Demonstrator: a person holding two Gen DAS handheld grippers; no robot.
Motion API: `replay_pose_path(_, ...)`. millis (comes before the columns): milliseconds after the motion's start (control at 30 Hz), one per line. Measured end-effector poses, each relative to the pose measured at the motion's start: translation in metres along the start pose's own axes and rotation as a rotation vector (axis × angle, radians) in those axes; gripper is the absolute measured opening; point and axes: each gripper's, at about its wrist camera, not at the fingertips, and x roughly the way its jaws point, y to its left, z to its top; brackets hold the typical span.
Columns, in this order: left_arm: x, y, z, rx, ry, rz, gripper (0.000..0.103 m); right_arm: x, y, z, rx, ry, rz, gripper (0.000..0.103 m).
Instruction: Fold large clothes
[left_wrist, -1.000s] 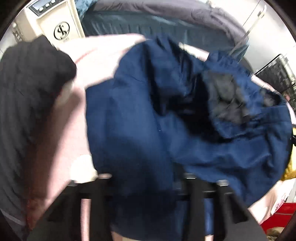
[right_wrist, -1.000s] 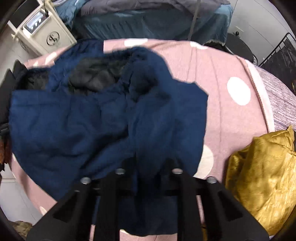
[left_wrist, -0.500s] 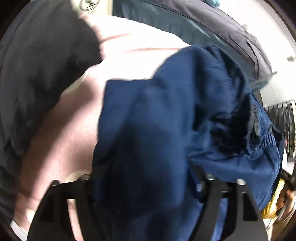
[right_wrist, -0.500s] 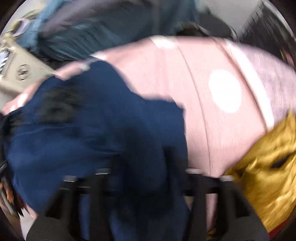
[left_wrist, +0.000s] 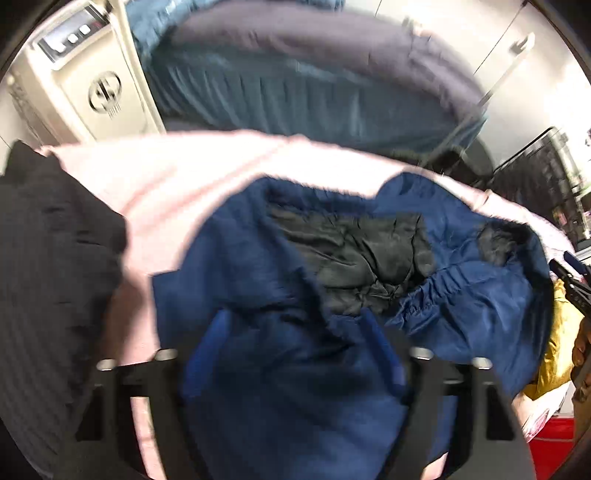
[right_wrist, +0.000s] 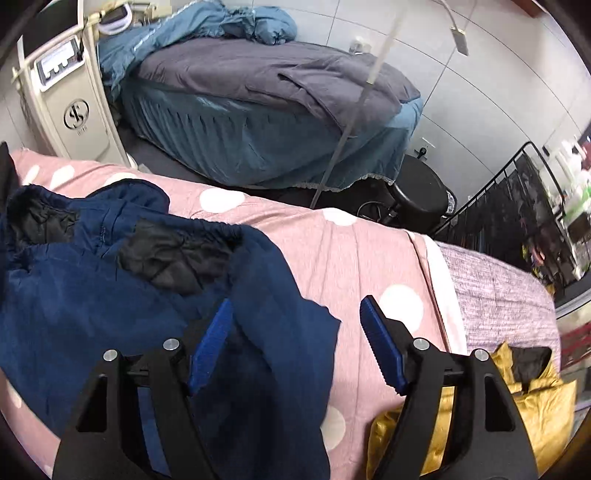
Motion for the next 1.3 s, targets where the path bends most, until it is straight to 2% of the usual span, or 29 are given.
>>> replay_pose_path(67,0.019,-0.007,0.010,-0.041,0.045,-0.022,0.037,0.015,0.005,0.007,-0.010,0.047,0.000,0.071)
replay_pose_path(100,0.026,-0.010,0.015,-0.056,0.058,-0.019,0.030,0.023,0.009,0.005,-0.016,0.071,0.005,0.048)
replay_pose_path(133,0.031,-0.011,0.021,-0.061,0.062,0.010,0.016,0.034,0.013,0.005,-0.033,0.102,0.020,0.019)
replay_pose_path(167,0.032,-0.007,0.025,-0.076,0.060,0.029,0.010,0.042,0.016,0.004,-0.056,0.133,0.016,0.019)
replay_pose_path(200,0.035,0.000,0.033,-0.101,0.056,0.025,0.010,0.044,0.013,0.004,-0.058,0.137,0.001,0.015)
replay_pose_path(233,0.037,0.012,0.040,-0.171,0.048,0.010,0.009,0.047,0.001,0.006,-0.019,0.127,-0.006,0.006)
replay_pose_path(267,0.039,0.027,0.047,-0.230,0.045,-0.001,0.009,0.051,-0.009,0.008,0.024,0.132,-0.012,0.005)
replay_pose_path(333,0.048,0.051,0.053,-0.370,0.050,-0.056,0.009,0.067,-0.034,0.011,0.168,0.171,-0.008,0.004)
replay_pose_path(367,0.052,0.062,0.053,-0.407,0.067,-0.083,0.009,0.075,-0.044,0.010,0.220,0.195,0.007,0.004)
replay_pose_path(400,0.060,0.065,0.052,-0.428,0.090,-0.096,0.009,0.083,-0.046,0.007,0.245,0.221,0.027,0.004)
replay_pose_path(467,0.072,0.065,0.051,-0.441,0.104,-0.086,0.016,0.096,-0.035,0.004,0.190,0.244,0.009,0.004)
replay_pose_path(500,0.074,0.065,0.050,-0.453,0.097,-0.098,0.020,0.100,-0.026,0.004,0.134,0.241,-0.029,0.005)
replay_pose_path(567,0.071,0.068,0.049,-0.509,0.084,-0.167,0.047,0.107,-0.016,0.002,0.088,0.250,-0.070,0.014)
replay_pose_path(600,0.065,0.068,0.049,-0.532,0.067,-0.201,0.053,0.109,-0.015,0.001,0.086,0.259,-0.092,0.026)
replay_pose_path(633,0.051,0.064,0.049,-0.536,0.026,-0.215,0.063,0.107,-0.016,0.001,0.100,0.253,-0.120,0.043)
replay_pose_path(667,0.038,0.062,0.052,-0.516,-0.009,-0.201,0.073,0.101,-0.021,0.002,0.127,0.236,-0.132,0.053)
replay_pose_path(700,0.020,0.055,0.052,-0.472,-0.065,-0.167,0.079,0.093,-0.027,0.003,0.169,0.207,-0.135,0.070)
replay_pose_path(733,0.007,0.053,0.052,-0.439,-0.110,-0.137,0.092,0.079,-0.037,0.003,0.224,0.162,-0.122,0.074)
replay_pose_path(767,-0.016,0.047,0.049,-0.384,-0.199,-0.069,0.096,0.065,-0.045,0.002,0.272,0.124,-0.106,0.074)
replay_pose_path(800,-0.038,0.040,0.043,-0.335,-0.288,-0.008,0.097,0.057,-0.051,0.001,0.295,0.107,-0.095,0.074)
replay_pose_path(867,-0.065,0.035,0.031,-0.254,-0.375,0.065,0.097,0.038,-0.052,-0.006,0.308,0.085,-0.053,0.074)
replay_pose_path(900,-0.073,0.029,0.024,-0.214,-0.388,0.105,0.097,0.029,-0.049,-0.010,0.293,0.079,-0.046,0.074)
replay_pose_path(967,-0.077,0.016,0.011,-0.145,-0.367,0.126,0.096,0.007,-0.034,-0.022,0.240,0.056,-0.030,0.074)
replay_pose_path(1033,-0.073,0.002,-0.010,-0.091,-0.319,0.102,0.096,-0.011,-0.011,-0.036,0.174,0.038,0.006,0.074)
replay_pose_path(1100,-0.057,-0.020,-0.040,-0.025,-0.242,0.091,0.096,-0.027,0.013,-0.052,0.114,0.028,0.039,0.077)
replay_pose_path(1200,-0.035,-0.047,-0.095,0.045,-0.137,0.132,0.096,-0.035,0.060,-0.087,0.008,0.072,0.141,0.078)
replay_pose_path(1300,-0.011,-0.060,-0.128,0.064,-0.072,0.167,0.097,-0.036,0.087,-0.113,-0.038,0.114,0.141,0.078)
